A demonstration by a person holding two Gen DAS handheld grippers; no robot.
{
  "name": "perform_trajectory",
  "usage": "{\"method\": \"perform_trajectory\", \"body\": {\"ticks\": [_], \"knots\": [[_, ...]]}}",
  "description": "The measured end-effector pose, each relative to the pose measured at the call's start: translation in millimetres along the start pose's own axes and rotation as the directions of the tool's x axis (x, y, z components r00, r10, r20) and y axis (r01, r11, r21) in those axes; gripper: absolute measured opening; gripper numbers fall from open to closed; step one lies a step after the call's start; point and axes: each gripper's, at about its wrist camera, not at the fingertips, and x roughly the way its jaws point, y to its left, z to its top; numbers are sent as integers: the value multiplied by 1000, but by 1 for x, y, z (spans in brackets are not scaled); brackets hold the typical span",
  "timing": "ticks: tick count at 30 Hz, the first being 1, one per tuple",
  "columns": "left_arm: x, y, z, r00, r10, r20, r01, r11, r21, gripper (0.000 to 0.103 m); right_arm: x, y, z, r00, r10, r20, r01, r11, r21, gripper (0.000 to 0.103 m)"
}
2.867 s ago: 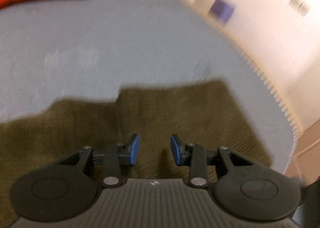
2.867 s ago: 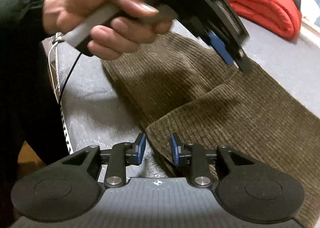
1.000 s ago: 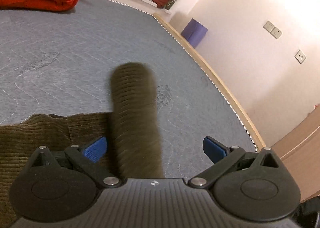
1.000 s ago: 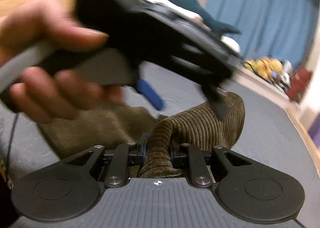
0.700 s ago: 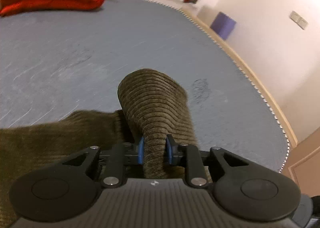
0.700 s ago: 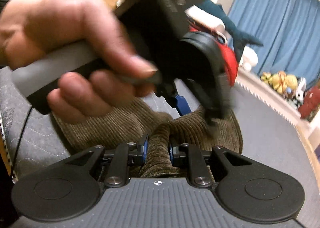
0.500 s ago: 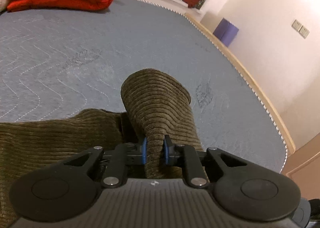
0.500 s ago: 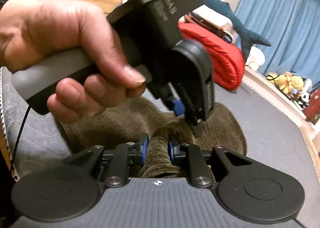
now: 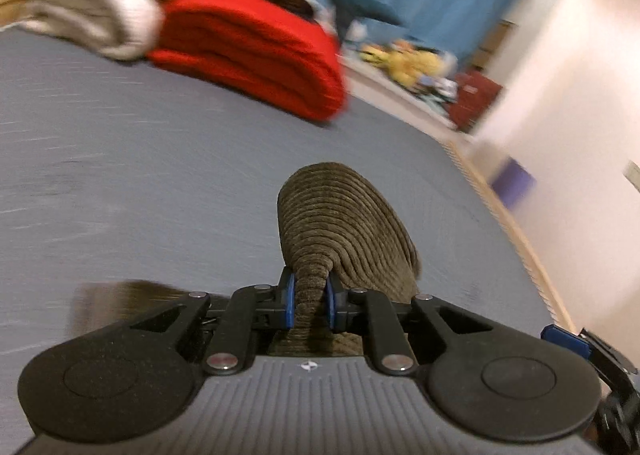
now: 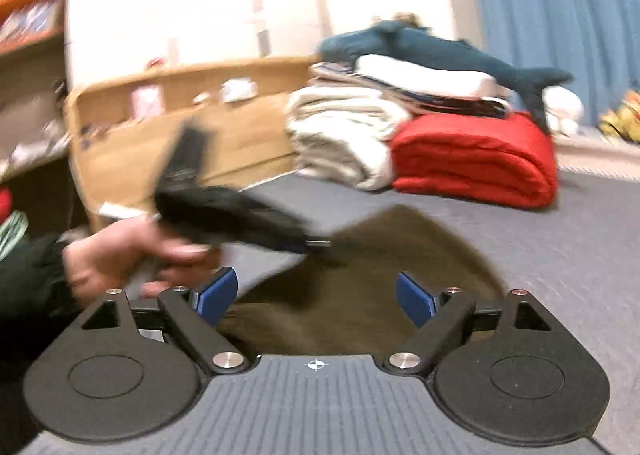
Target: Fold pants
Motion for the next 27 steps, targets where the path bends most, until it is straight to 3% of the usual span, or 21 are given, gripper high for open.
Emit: {"method": "perform_trajectory", "body": {"ticks": [3,6,8,9,10,13,17,20,23,25,26,27], "knots": [[-11,42,6,995,97,-36,-99,994,-47,16,22,-28,-9,997,-64,-35,69,984,163,88],[-4,76,6,981,159,-115,-166,984,-61,26,56,-52,-25,978,-138,-158,176,950,258,88],[-6,94,11,966,247,-80,-254,962,-102,51,76,-59,-39,964,-133,-231,199,936,291,88],[-8,102,13,965,254,-71,-261,957,-129,72,87,-65,-47,955,-118,-271,205,925,319,89],[-7,108,14,965,251,-72,-259,953,-159,84,96,-69,-54,946,-104,-307,212,916,342,90],[12,118,17,972,176,-156,-207,955,-212,89,124,-85,-73,914,-95,-394,259,884,389,92],[47,117,6,943,162,-290,-209,968,-138,101,140,-97,-94,891,-57,-451,281,848,449,92],[71,120,-3,912,193,-361,-236,969,-77,102,144,-98,-99,888,-34,-458,270,845,462,92],[83,127,-17,908,124,-399,-185,976,-119,103,150,-97,-94,895,-19,-446,235,870,434,89],[86,128,-19,907,126,-402,-180,979,-99,102,151,-96,-94,904,0,-427,203,879,432,66],[87,127,-19,907,132,-399,-180,980,-85,101,149,-93,-92,909,-3,-416,197,884,423,61],[87,125,-18,908,143,-393,-185,980,-71,98,148,-92,-88,915,-6,-402,187,892,411,46]]}}
